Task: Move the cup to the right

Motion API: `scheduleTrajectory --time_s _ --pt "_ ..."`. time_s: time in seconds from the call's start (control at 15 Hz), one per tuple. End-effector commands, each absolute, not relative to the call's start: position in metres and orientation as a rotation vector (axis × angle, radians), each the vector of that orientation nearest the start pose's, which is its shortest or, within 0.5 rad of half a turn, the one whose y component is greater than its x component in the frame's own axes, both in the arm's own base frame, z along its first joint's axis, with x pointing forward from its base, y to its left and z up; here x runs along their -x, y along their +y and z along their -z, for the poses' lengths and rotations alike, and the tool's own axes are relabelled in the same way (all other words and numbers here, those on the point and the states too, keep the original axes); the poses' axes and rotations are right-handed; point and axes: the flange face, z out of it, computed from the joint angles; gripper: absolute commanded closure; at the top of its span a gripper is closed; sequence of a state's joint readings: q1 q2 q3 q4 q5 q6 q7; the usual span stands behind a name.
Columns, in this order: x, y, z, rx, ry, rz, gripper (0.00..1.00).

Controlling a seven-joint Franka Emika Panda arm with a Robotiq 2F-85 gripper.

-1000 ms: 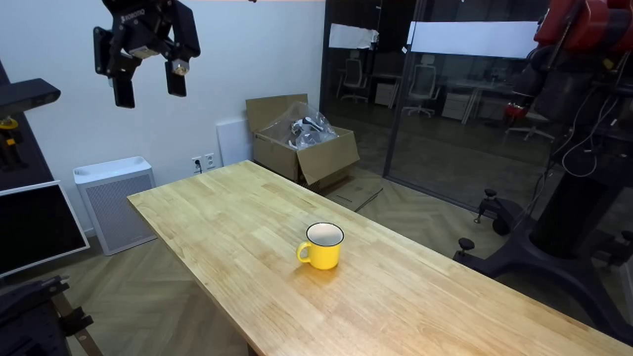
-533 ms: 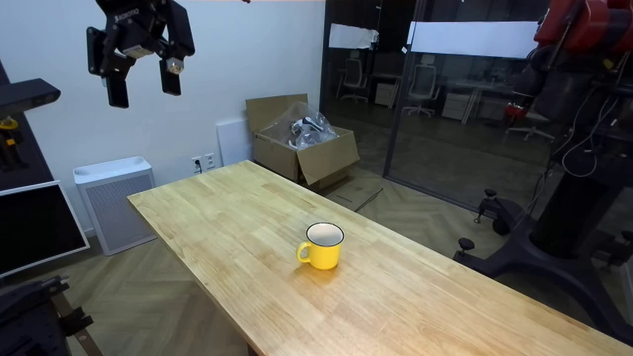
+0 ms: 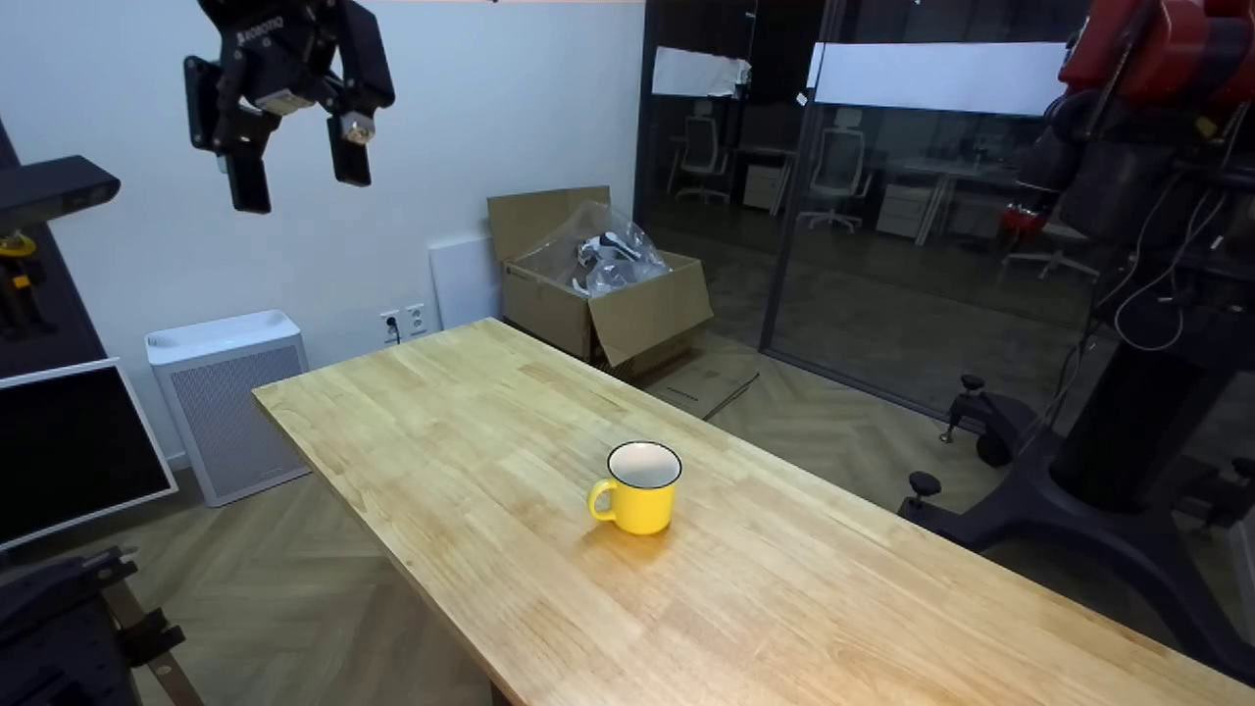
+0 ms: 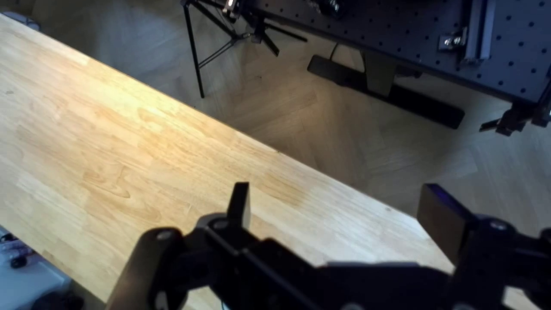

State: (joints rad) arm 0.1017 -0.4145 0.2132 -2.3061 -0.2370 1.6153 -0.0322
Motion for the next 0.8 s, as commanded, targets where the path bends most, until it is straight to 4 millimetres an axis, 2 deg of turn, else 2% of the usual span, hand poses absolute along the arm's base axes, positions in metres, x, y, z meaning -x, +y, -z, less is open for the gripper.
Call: scheduleTrajectory --time_s 0.0,0.2,0.47,0.6,0.73 --pt "-0.400 0.102 -0.484 3.452 -0.381 -0.179 0.00" --pt "-0.429 0.081 -0.467 3.364 -0.185 -0.096 0.00" --pt "-0.468 0.041 -0.429 3.195 -0.045 -0.078 0.00" --pt "-0.483 0.022 -0.410 3.188 -0.017 -0.042 0.00" --pt "-0.497 0.009 -0.391 3.247 -0.059 0.000 0.00"
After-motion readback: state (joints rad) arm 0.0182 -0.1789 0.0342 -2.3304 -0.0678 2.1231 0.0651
